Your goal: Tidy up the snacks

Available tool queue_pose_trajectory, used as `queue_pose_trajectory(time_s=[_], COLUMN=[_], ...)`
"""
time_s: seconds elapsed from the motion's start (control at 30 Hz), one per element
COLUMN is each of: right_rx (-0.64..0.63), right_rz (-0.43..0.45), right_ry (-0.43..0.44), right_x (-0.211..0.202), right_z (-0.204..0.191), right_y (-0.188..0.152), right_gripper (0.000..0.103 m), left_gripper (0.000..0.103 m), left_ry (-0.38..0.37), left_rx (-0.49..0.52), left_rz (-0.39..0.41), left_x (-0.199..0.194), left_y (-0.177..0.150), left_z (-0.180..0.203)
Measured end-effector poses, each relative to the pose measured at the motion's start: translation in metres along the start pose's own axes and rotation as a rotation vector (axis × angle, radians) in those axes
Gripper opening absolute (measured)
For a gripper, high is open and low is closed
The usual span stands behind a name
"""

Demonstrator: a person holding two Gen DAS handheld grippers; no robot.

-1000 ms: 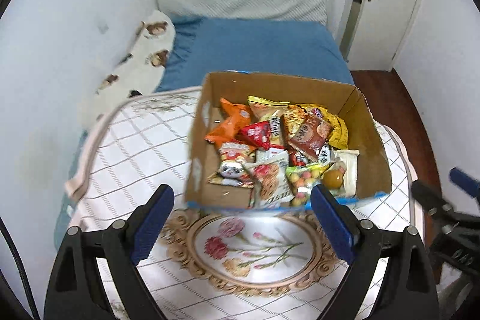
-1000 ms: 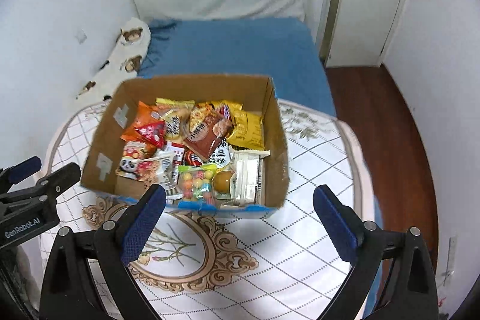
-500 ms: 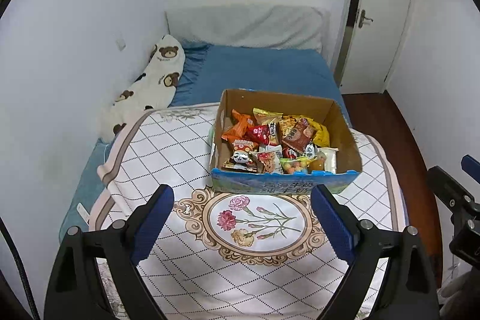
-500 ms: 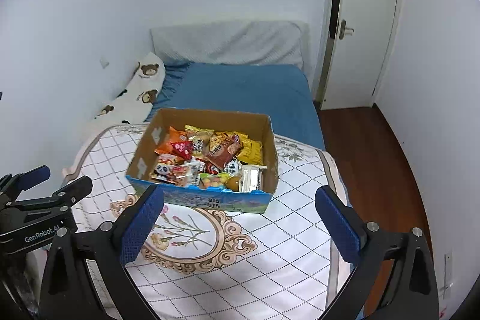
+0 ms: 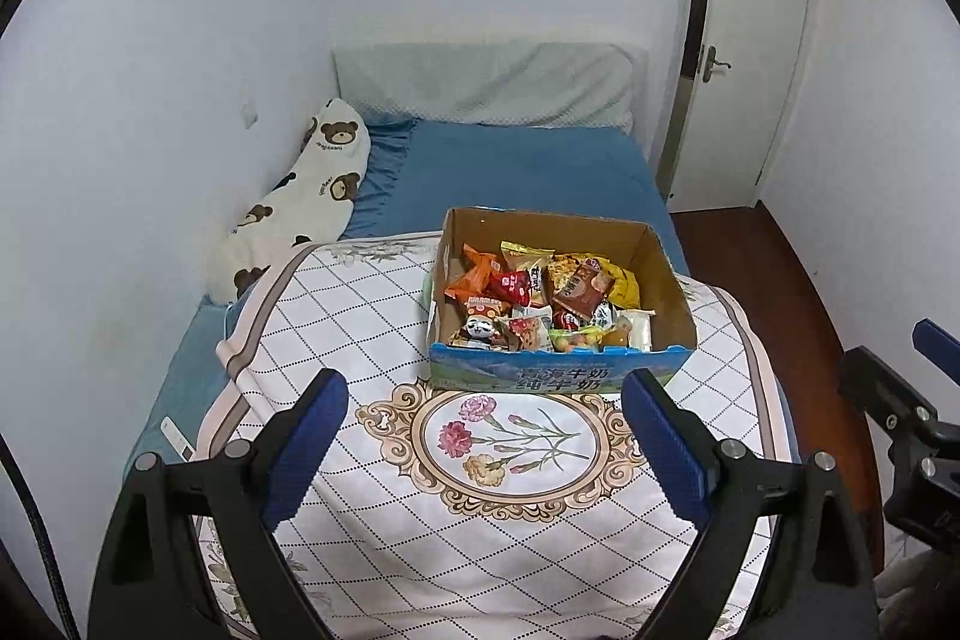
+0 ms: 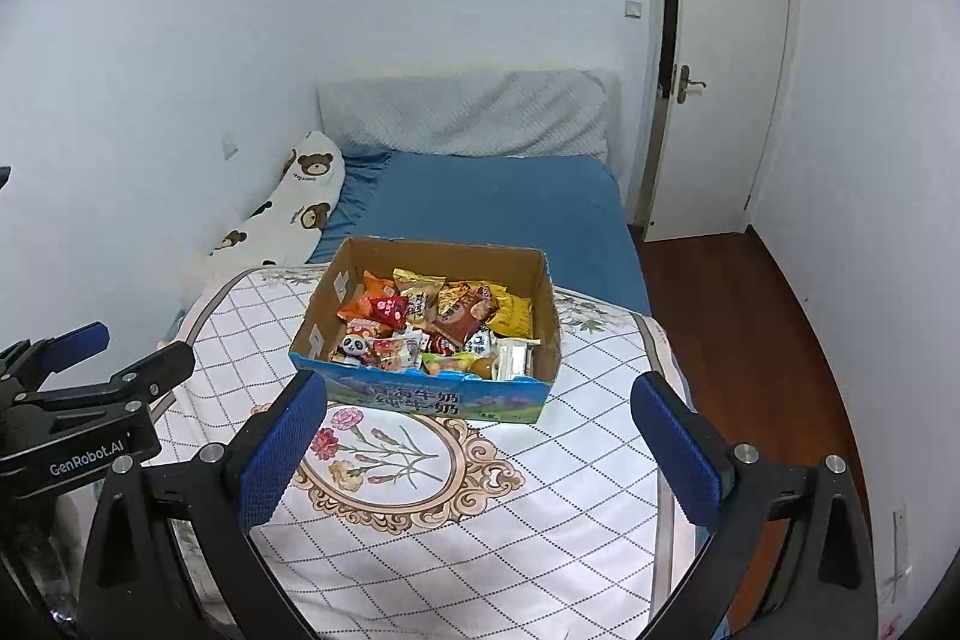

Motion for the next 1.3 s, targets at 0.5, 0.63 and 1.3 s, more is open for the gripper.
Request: queue_pose_trajectory(time_s=[0.5,0.63,1.3], right_rx=[0.012,0.019,0.029], right_rz=[0.017,-0.005,-0.021], right_ry=[-0.051,-0.05,-0.06], right_x=[0.042,0.057,0.081], right_z=[0.016,0.02,0.03], right_y=[0.01,0.009,0.01], right_gripper=[0.103,0.103,0.103], left_gripper=[0.102,0.102,0.102], left_ry=[0.034,0.038,0.038], left_rx=[-0.026,-0.029,-0.005], left_rz=[0.035,0.032,0.015], left_x=[0.036,0.046,0.059], left_y=[0.016,0.019,0.021], left_z=[0.007,0.009,0.016])
Point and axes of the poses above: each gripper's, at about its wrist camera, not at the fingertips, and x roughly the way its jaws point, z to its right, y to its top, the point moved 2 cm from there along x, roughly the way its jaws point, and after that the axes turned 4 degrees about y, right-handed, at the moved point
